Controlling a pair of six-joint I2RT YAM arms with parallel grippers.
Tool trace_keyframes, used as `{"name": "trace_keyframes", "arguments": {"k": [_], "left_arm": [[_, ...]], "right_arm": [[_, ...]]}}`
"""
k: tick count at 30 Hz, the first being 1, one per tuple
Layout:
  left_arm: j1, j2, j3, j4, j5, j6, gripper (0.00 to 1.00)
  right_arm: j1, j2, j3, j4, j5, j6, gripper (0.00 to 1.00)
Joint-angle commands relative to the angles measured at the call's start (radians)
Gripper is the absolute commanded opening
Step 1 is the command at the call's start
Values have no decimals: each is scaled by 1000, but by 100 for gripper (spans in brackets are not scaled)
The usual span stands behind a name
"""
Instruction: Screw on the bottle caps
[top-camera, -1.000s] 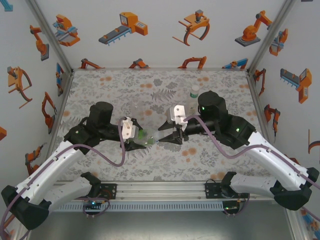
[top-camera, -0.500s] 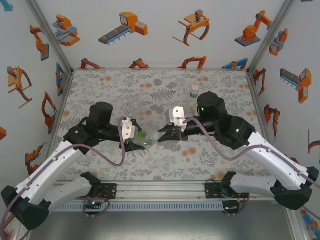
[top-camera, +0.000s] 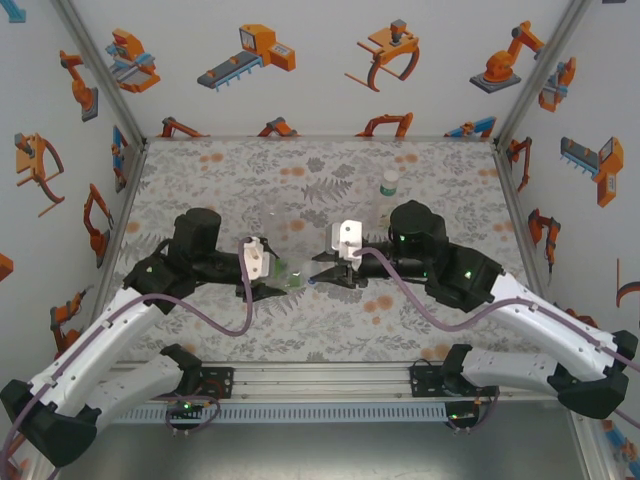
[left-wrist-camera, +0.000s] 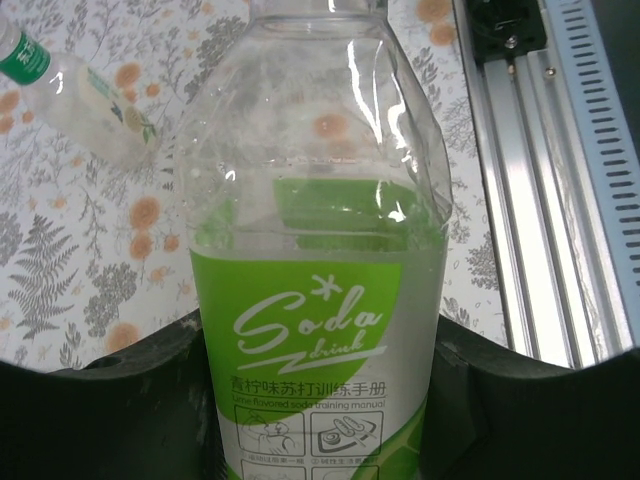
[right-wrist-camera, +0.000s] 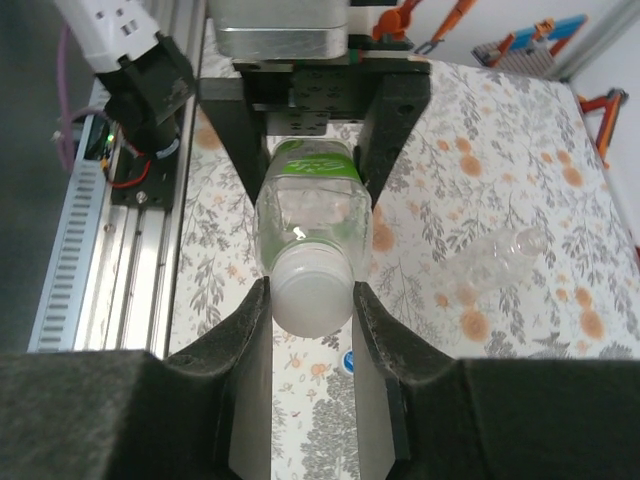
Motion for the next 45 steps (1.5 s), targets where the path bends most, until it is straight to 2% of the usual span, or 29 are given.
{"name": "trace_keyframes", "arguments": {"k": [1, 9, 16, 23, 26, 33, 34, 37, 41, 45], "left_arm": [[-12, -35, 8, 150, 34, -57, 0], [-12, -61, -24, 213, -74, -86, 0], [-12, -60, -30, 225, -117, -89, 0], [-13, -51, -34, 237, -194, -99, 0], [-12, -46, -34, 233, -195, -98, 0], [-12, -40, -32, 230, -187, -95, 0], [-12, -39, -32, 228, -186, -93, 0], [-12, -37, -28, 219, -187, -89, 0], [-12, -35, -23, 212, -194, -87, 0], [-12, -32, -19, 207, -215, -90, 0]], "right_arm": [[3, 23, -55, 130, 204, 150, 0], [3, -5, -145, 270, 399, 489, 0], [3, -5, -171, 334, 442, 788, 0], [3, -16, -152, 240, 578, 1097, 0], [3, -5, -133, 223, 566, 1163, 0], [-13, 22, -30, 113, 479, 1103, 1], [-19, 27, -14, 90, 467, 1104, 15], [-35, 41, 28, 28, 440, 1110, 43], [-44, 45, 52, -13, 422, 1136, 58], [-59, 54, 61, -29, 380, 1167, 62]]}}
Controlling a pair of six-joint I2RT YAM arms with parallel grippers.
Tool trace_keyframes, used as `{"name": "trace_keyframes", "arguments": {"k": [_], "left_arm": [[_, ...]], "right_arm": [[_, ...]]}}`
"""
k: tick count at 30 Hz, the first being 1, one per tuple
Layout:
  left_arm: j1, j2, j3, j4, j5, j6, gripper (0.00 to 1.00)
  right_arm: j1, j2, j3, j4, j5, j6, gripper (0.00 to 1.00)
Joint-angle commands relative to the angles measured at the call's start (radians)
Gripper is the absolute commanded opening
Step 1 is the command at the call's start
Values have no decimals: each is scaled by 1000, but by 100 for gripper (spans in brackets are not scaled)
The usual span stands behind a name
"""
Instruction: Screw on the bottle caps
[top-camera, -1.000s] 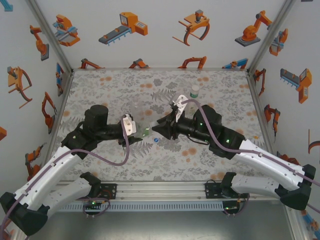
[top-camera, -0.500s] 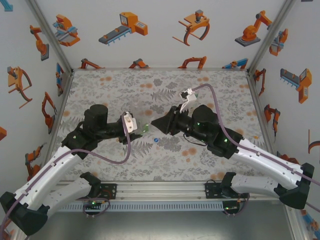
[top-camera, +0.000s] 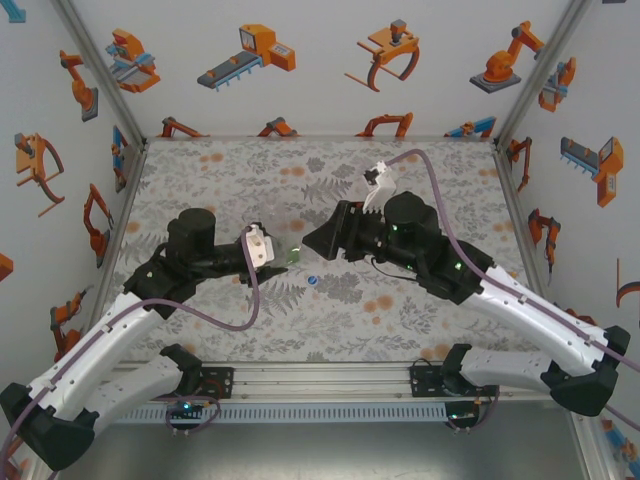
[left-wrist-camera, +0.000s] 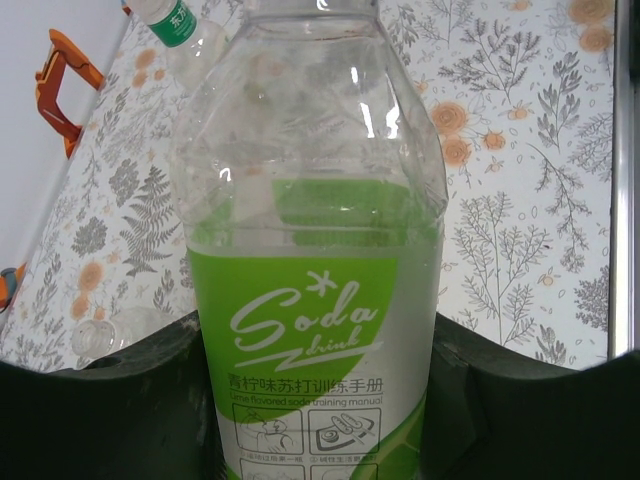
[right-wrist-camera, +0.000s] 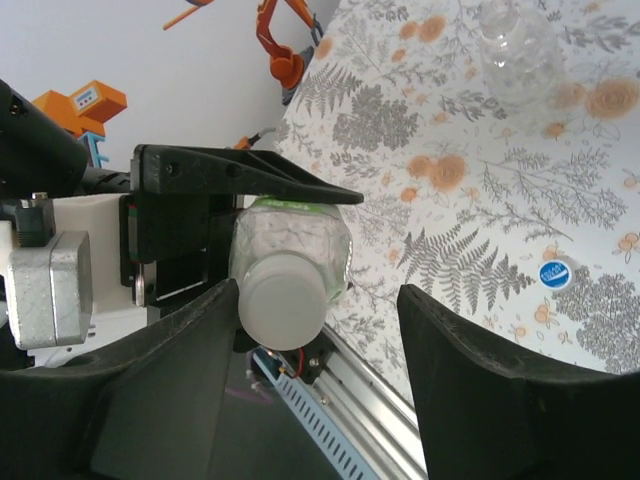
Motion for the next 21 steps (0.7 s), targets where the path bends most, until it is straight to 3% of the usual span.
{"name": "trace_keyframes", "arguments": {"k": [1, 8, 21], "left_arm": [[-4, -1, 21, 17, 9, 16, 0], [-5, -2, 24, 12, 6, 15, 0], [-6, 11, 38, -10, -15, 20, 0]], "right_arm": [[-13, 13, 40, -41, -49, 50, 63], [-37, 57, 71, -45, -118, 86, 65], [-49, 92, 87, -27, -161, 94, 53]]}}
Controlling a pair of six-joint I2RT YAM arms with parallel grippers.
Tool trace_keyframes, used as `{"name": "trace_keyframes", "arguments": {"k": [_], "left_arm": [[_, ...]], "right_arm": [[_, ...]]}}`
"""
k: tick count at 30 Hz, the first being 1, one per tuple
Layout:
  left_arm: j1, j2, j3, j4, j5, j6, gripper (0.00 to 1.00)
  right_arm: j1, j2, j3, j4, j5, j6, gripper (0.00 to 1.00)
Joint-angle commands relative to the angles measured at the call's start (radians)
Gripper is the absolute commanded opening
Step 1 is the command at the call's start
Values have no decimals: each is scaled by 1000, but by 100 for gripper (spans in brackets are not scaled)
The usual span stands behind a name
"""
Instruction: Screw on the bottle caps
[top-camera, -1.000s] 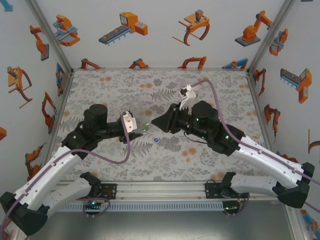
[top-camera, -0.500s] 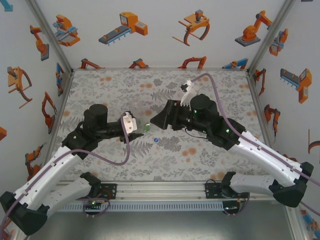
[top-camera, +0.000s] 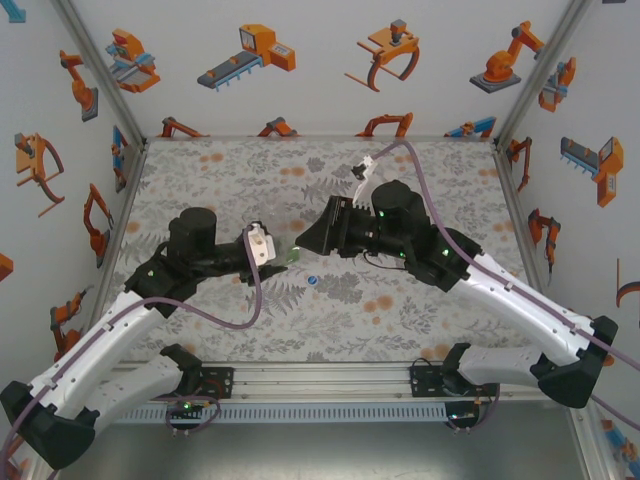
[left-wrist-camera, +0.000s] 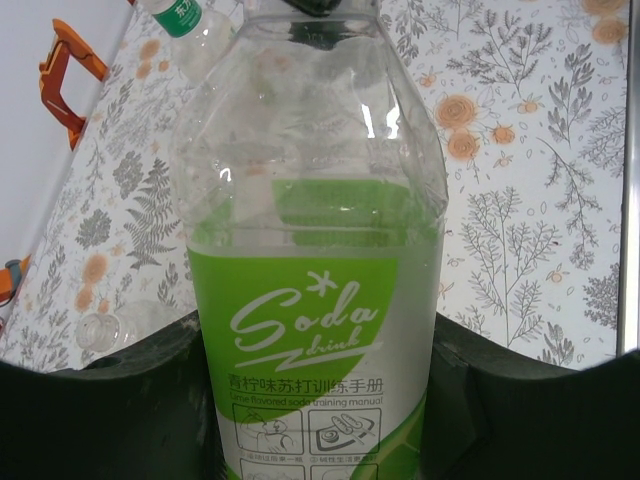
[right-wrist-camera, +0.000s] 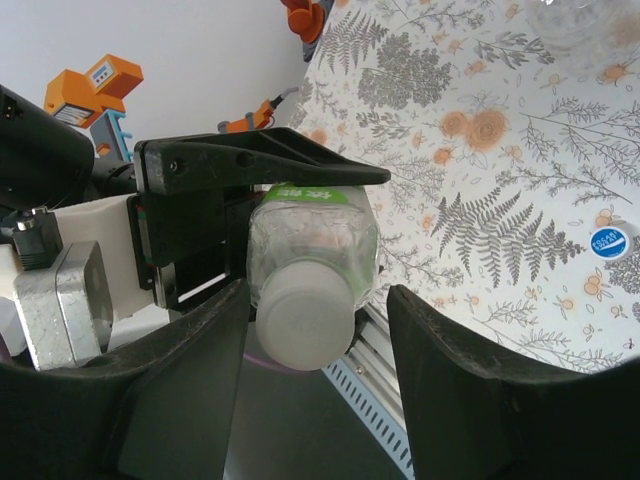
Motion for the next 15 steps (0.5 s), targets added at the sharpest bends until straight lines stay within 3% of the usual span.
{"name": "trace_keyframes", "arguments": {"k": [1, 10, 13, 15], "left_arm": [[-7, -1, 35, -6, 3, 15, 0], [-7, 11, 42, -7, -34, 2, 1], [-6, 18, 49, -15, -46, -1, 15], [-7, 15, 48, -15, -46, -3, 34]], "right_arm": [[-10, 5, 25, 13, -22, 16, 52], [-14, 17, 21, 28, -46, 39, 37], [-14, 18, 21, 31, -41, 43, 30], [-16, 18, 21, 30, -38, 42, 24]]}}
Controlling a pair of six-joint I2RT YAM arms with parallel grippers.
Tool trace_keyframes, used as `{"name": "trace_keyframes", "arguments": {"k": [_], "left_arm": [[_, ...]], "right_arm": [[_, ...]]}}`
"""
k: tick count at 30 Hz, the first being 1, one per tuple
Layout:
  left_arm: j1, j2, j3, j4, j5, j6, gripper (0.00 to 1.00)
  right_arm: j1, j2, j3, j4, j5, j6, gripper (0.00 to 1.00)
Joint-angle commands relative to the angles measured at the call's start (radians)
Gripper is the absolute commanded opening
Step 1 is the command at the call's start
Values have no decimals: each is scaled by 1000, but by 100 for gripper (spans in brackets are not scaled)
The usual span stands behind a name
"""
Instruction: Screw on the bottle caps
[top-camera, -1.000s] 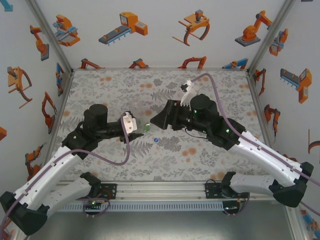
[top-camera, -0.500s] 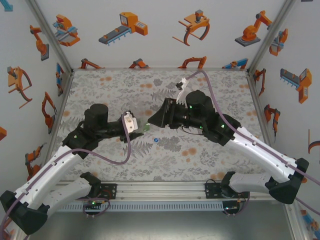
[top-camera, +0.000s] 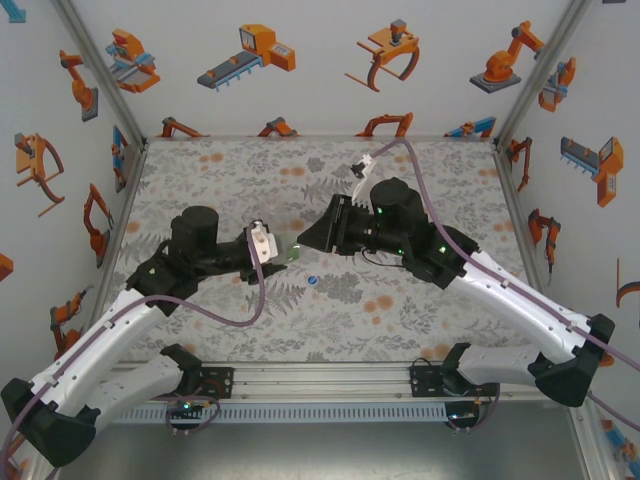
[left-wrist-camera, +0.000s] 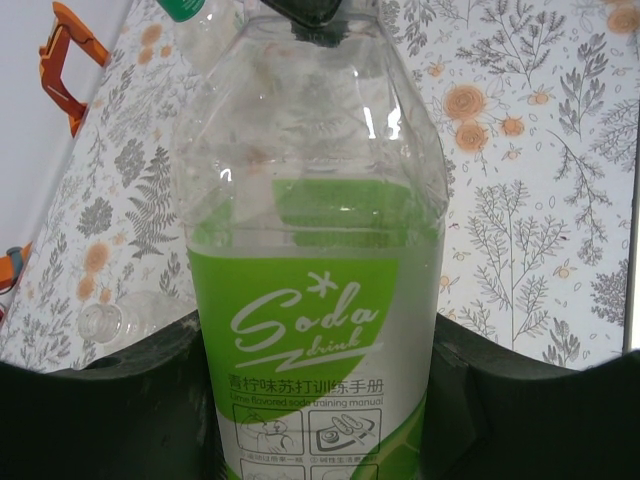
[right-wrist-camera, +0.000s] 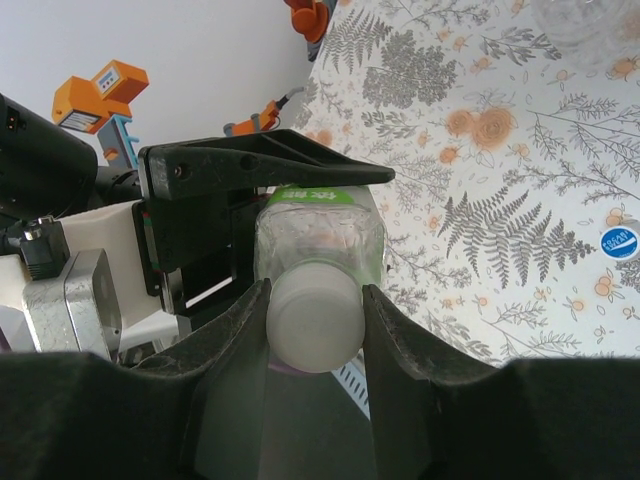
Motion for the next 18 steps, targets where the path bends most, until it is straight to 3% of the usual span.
{"name": "trace_keyframes", "arguments": {"k": [1, 4, 9, 18], "left_arm": [[-6, -2, 34, 0, -20, -5, 43], [-6, -7, 26, 12, -26, -15, 65], [-6, -1, 26, 16, -33, -22, 83], [-4, -14, 15, 43, -68, -41, 86]], "right_arm": [[-3, 2, 21, 14, -13, 20, 22], [-17, 4, 22, 0, -12, 10, 17], [-52, 18, 33, -58, 10, -41, 12], [-180, 88, 139, -280, 73, -233, 10]]}}
